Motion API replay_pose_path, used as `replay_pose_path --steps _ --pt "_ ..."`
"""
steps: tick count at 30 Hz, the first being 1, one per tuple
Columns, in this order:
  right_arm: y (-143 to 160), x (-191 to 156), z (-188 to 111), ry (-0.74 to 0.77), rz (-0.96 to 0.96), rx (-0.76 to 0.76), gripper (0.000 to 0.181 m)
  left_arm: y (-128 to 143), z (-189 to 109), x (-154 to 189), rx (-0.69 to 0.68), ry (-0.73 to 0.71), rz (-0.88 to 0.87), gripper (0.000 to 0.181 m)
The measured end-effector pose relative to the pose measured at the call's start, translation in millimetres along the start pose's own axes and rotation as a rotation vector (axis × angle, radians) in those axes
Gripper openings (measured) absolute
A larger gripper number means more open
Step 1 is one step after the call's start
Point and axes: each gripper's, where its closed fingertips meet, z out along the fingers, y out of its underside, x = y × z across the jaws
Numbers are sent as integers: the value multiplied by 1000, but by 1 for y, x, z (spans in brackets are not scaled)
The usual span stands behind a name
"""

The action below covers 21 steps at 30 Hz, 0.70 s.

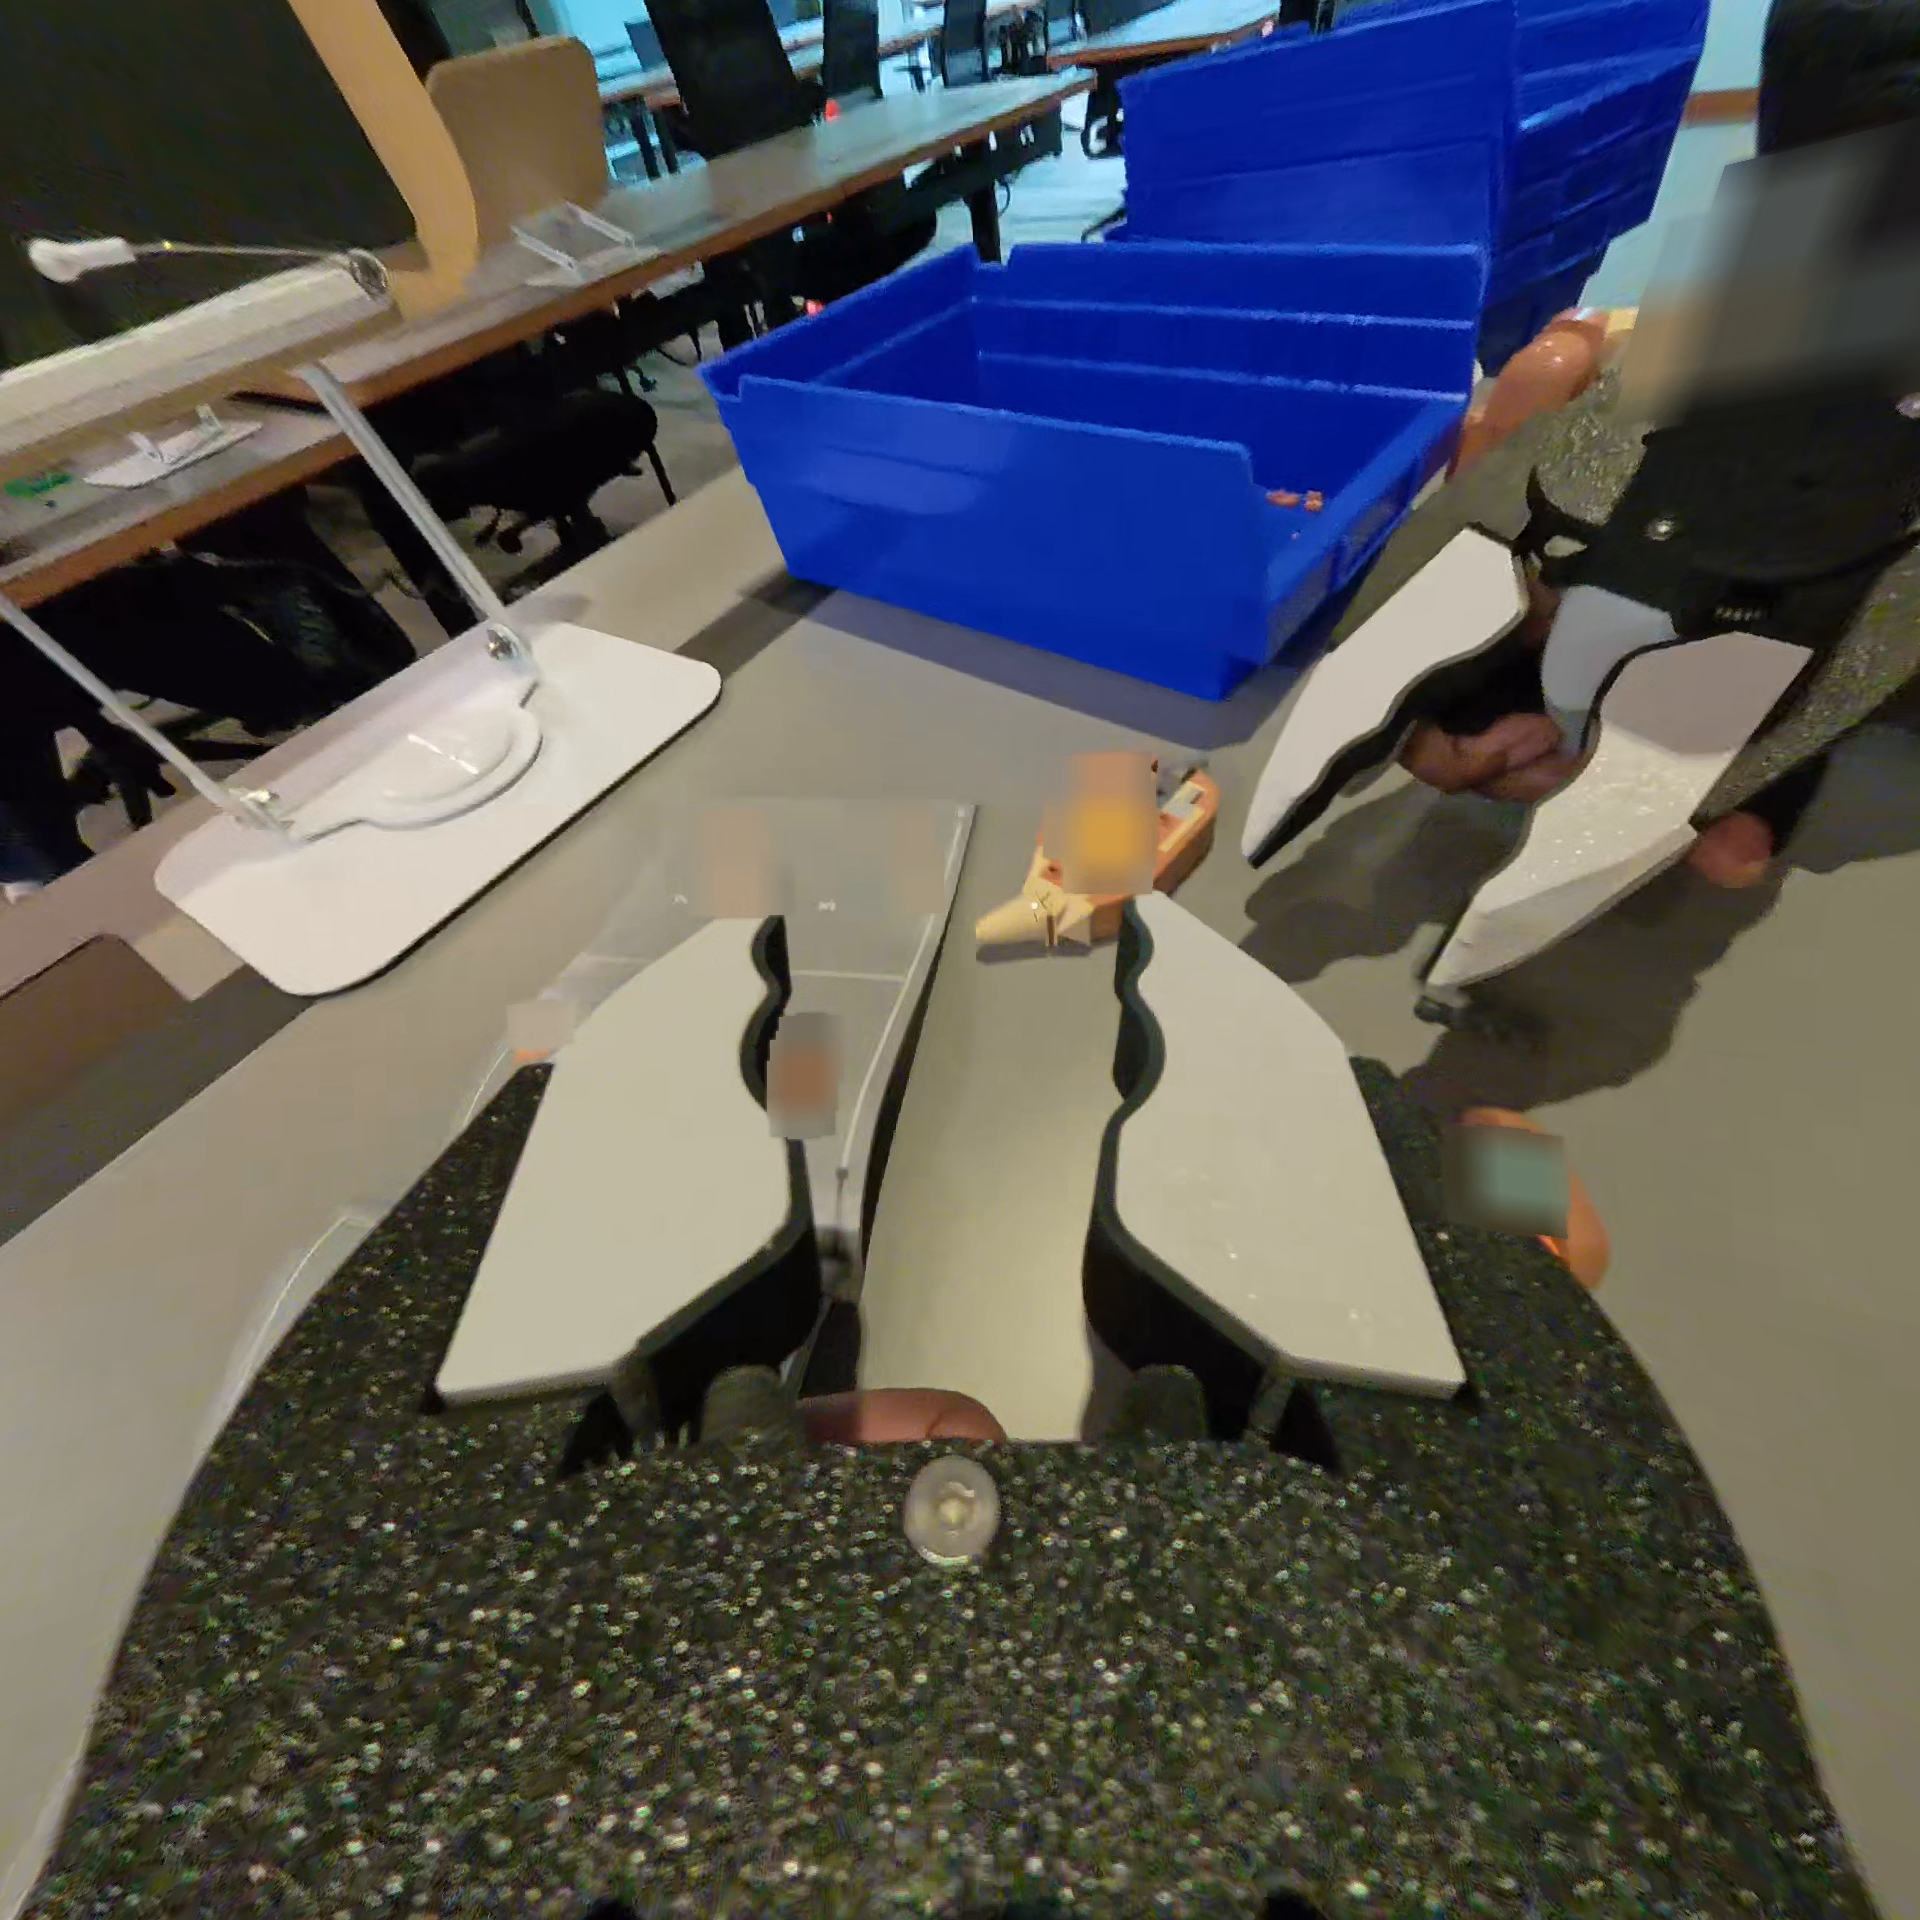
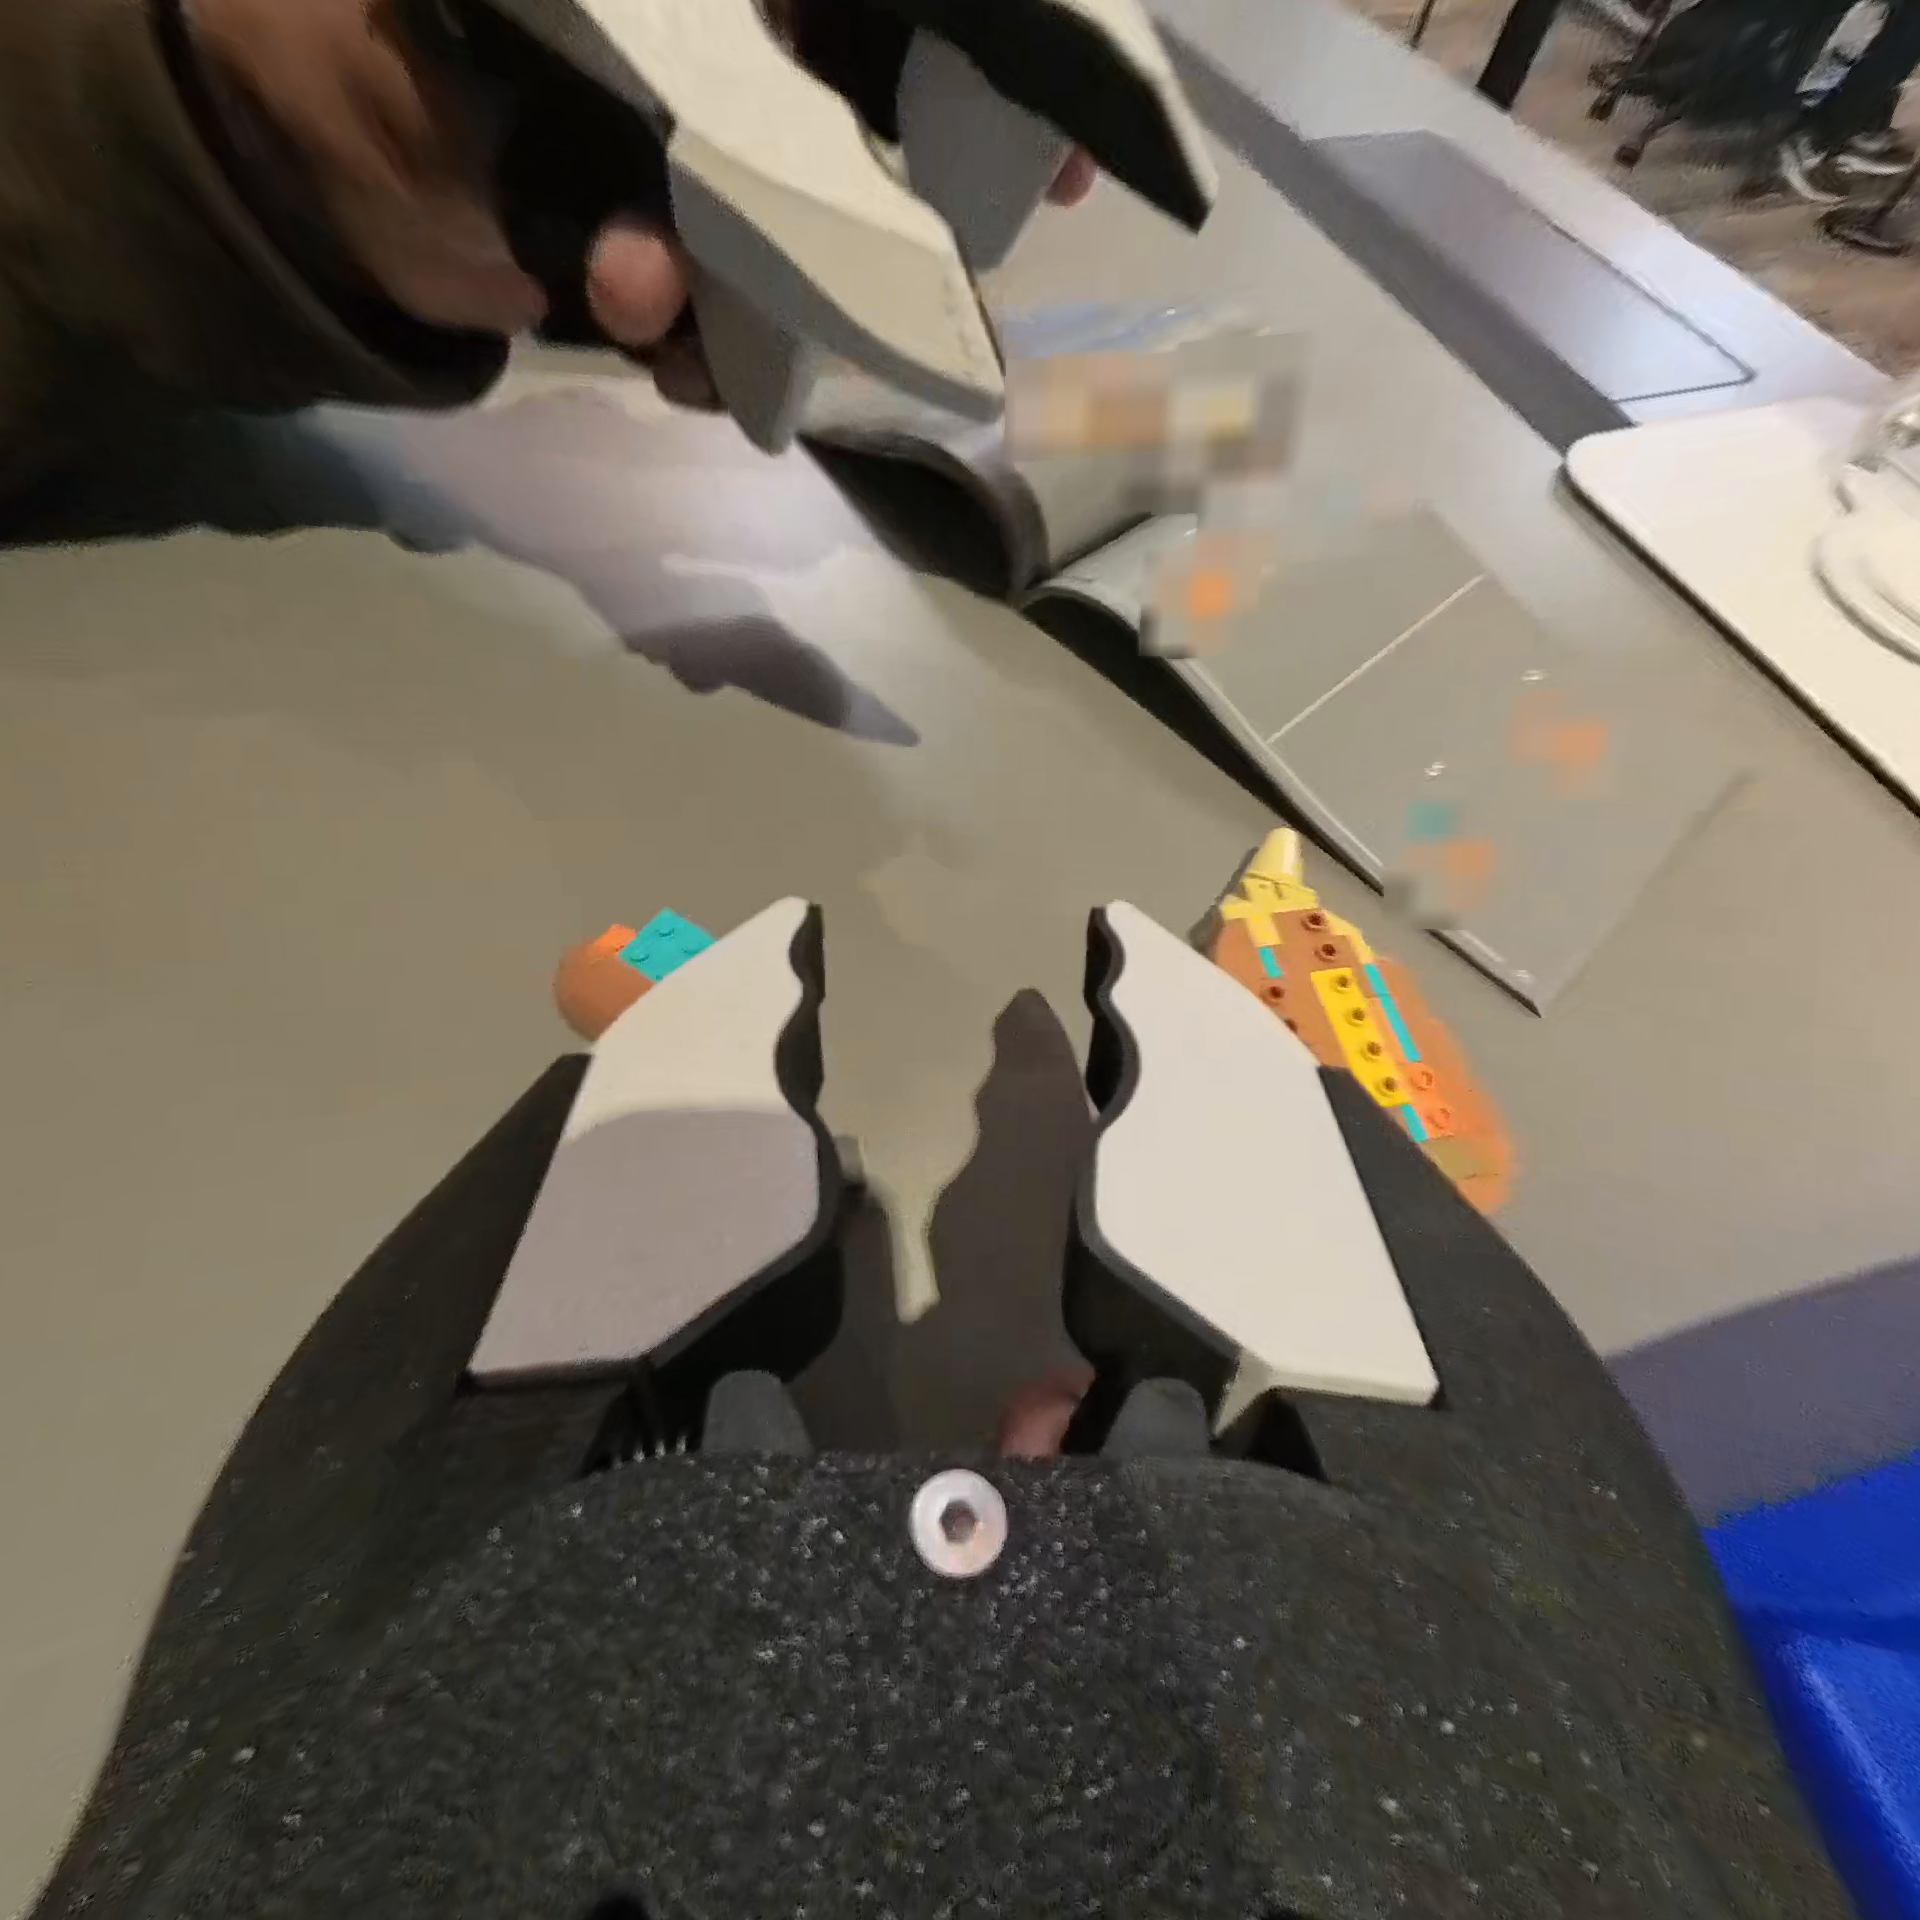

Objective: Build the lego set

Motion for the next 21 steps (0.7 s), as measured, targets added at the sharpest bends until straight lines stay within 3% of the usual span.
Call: replay_pose_path --steps 3,8,14,18,21 --pt "3 7 -3 24 2 36 46 11 19 -3 -12 -54 0 59" --pt "4 7 -4 -2 20 41 42 26 38 -10 -234 -113 193 57" --pt "4 9 -5 -26 62 53 40 18 78 -28 -507 89 211 60" --pt "4 10 -7 -46 102 61 40 30 95 -48 -656 193 90 75" --pt "3 10 -8 -62 124 69 39 44 98 -43 -657 192 156 79"
